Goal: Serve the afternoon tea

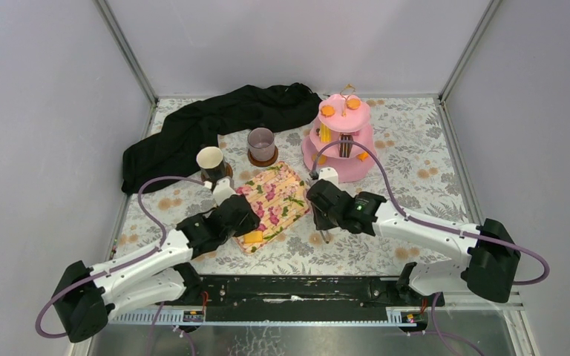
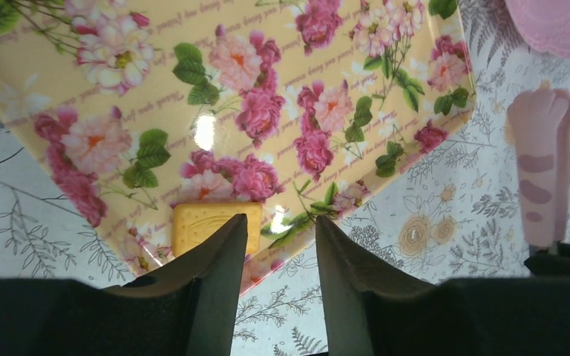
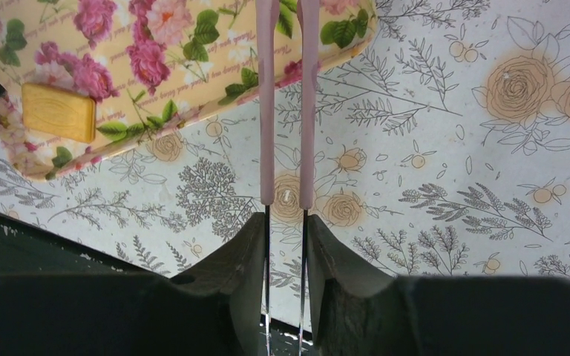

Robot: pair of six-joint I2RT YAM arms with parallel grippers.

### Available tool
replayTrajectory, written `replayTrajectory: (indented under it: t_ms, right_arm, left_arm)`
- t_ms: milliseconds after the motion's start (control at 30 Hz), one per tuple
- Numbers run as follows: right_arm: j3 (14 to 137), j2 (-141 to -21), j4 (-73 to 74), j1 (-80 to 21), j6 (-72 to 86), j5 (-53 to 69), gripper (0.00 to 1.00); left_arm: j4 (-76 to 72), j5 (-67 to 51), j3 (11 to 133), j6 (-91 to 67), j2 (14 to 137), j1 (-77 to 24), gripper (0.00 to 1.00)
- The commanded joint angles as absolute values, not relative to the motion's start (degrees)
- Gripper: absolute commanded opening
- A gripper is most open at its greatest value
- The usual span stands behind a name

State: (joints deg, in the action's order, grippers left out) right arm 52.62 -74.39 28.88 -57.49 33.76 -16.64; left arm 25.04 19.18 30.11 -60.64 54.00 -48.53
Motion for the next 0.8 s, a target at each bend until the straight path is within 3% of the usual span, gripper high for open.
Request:
replayTrajectory:
  t_ms: [0, 400, 767]
  right_arm:
    - [54.77, -73.87, 30.48, -59.64, 31.33, -15.32, 0.29]
    - [65.12, -84.66, 35.51, -70.09, 26.68, -10.56, 0.29]
    - [76.15, -95.77, 38.14, -74.32, 22.52, -7.05, 0.31]
  left_arm:
    - [28.56, 27.42, 30.31, -65.48, 49.95, -49.52, 0.46]
    - [32.86, 43.74, 35.66, -74.7, 46.34, -49.57, 0.58]
    - [35.58, 56.29, 38.38, -79.17, 39.22, -49.54, 0.83]
